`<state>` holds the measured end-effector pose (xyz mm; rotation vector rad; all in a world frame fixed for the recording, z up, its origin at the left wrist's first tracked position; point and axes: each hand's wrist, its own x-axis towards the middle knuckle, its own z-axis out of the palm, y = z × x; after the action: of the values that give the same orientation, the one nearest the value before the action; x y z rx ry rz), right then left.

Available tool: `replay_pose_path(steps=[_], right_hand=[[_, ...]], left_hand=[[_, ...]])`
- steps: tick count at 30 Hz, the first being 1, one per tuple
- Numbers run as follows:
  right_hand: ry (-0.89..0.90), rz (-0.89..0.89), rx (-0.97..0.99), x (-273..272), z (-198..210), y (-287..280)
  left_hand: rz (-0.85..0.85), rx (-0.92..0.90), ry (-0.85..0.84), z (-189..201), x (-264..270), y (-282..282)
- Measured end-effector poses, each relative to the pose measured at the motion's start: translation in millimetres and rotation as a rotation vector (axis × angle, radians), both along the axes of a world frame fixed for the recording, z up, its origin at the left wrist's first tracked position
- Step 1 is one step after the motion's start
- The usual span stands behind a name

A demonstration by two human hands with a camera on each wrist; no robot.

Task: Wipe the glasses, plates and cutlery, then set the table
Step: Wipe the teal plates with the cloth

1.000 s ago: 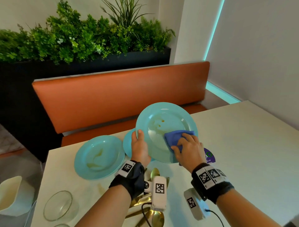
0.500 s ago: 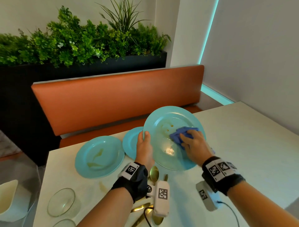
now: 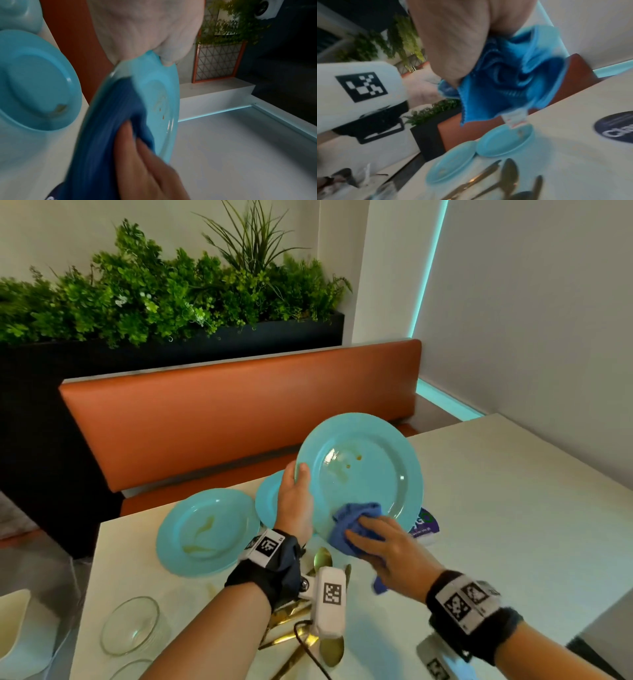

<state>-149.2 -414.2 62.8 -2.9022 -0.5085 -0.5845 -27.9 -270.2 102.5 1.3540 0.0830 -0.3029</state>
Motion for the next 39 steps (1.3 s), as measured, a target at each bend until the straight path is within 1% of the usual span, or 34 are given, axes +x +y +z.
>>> replay_pose_path(steps=[1,2,4,5,6,7,9,10,11,12,13,15,16,17,18,19,20,21,22,23,24,26,27,28,29,31,32,33,34,35,37,38,39], right_hand=[[0.063,-0.031,-0.058,-1.9,-0.3,-16.5],[0.061,-0.093,-0.048,3.2,1.6,-36.5],[-0.029,-0.266,-0.034,21.6,16.8,-57.4],[-0.086,-0.312,0.010,30.9,24.1,-55.1],[-0.141,-0.297,0.052,36.5,23.8,-43.3],[-0.141,-0.246,0.068,35.3,18.2,-25.5],[-0.073,-0.082,0.009,13.6,6.7,7.2],[-0.040,-0.020,-0.030,-0.2,0.9,11.6],[-0.011,0.021,-0.027,-9.1,1.6,4.8],[0.008,0.009,-0.025,-11.2,4.5,-9.3],[0.000,-0.046,-0.032,-8.3,8.1,-24.6],[-0.069,-0.171,0.022,8.6,24.3,-46.3],[-0.117,-0.226,0.048,16.2,32.3,-44.2],[-0.177,-0.241,0.074,21.7,33.7,-34.4],[-0.200,-0.198,0.098,22.9,31.1,-18.1],[-0.190,-0.110,0.117,19.8,22.7,-1.9],[-0.149,-0.025,0.113,11.7,13.9,8.2],[-0.118,0.038,0.077,1.8,5.5,9.0],[-0.089,0.082,0.038,-6.5,2.9,-0.6],[-0.066,0.112,0.041,-8.6,2.2,-17.3],[-0.056,0.096,0.050,-6.8,8.0,-35.6],[-0.111,-0.025,0.023,5.0,31.5,-60.9],[-0.136,-0.110,0.000,14.1,39.0,-64.8],[-0.156,-0.171,-0.009,20.3,40.5,-57.3],[-0.178,-0.182,0.000,23.1,35.6,-42.7],[-0.085,-0.039,0.002,14.9,17.7,-8.8],[-0.038,0.023,-0.027,6.9,6.8,-2.7],[-0.005,0.062,-0.049,0.4,0.0,-8.1],[0.019,0.094,-0.034,-2.0,1.4,-20.6],[0.004,0.090,-0.012,1.2,5.1,-37.1],[-0.069,-0.068,-0.002,14.3,25.5,-59.5],[-0.117,-0.186,-0.003,22.8,37.4,-60.0],[-0.175,-0.253,0.004,32.3,42.3,-53.6]], left_hand=[[0.008,-0.014,0.011,-0.3,-0.5,3.0],[0.000,-0.024,0.017,0.6,-3.7,5.3],[-0.051,-0.004,0.019,-2.9,-11.7,0.9],[-0.066,-0.003,0.011,-1.9,-17.2,-2.9],[-0.068,-0.004,0.004,0.7,-20.7,-6.1],[-0.058,-0.012,-0.003,1.8,-20.4,-9.2],[-0.026,-0.028,-0.030,3.6,-15.2,-10.7],[-0.027,-0.021,-0.041,3.2,-12.7,-8.0],[-0.027,-0.027,-0.039,1.2,-11.1,-4.4],[-0.026,-0.039,-0.027,0.3,-10.5,-0.4],[-0.022,-0.041,-0.018,-1.5,-11.1,2.5],[-0.039,-0.010,-0.016,-3.3,-16.3,0.9],[-0.045,-0.004,-0.019,-2.1,-19.7,-2.4],[-0.045,-0.012,-0.029,0.6,-22.3,-6.4],[-0.043,-0.021,-0.047,4.4,-23.7,-9.6],[-0.033,-0.021,-0.070,5.7,-22.6,-12.5],[-0.029,-0.021,-0.085,7.6,-21.6,-12.7],[-0.025,-0.032,-0.087,6.9,-19.4,-10.7],[-0.029,-0.055,-0.080,5.6,-18.5,-6.3],[-0.030,-0.074,-0.069,4.0,-18.4,-1.6],[-0.039,-0.082,-0.057,2.2,-19.3,2.6],[-0.072,-0.069,-0.046,-2.0,-24.3,4.5],[-0.079,-0.063,-0.044,-2.3,-26.7,2.6],[-0.084,-0.056,-0.032,0.3,-28.4,-0.1],[-0.077,-0.049,-0.024,3.2,-28.8,-2.8],[-0.034,-0.027,-0.043,3.7,-22.0,-6.0],[-0.020,-0.009,-0.055,2.4,-17.5,-4.4],[-0.019,0.006,-0.060,1.2,-13.9,-1.1],[-0.022,0.005,-0.051,-0.6,-12.0,2.4],[-0.031,-0.009,-0.040,-0.6,-13.3,5.2],[-0.078,-0.019,-0.029,-4.5,-18.4,4.0],[-0.097,-0.021,-0.038,-3.7,-23.1,0.6],[-0.111,-0.026,-0.048,-1.8,-27.5,-3.7]])
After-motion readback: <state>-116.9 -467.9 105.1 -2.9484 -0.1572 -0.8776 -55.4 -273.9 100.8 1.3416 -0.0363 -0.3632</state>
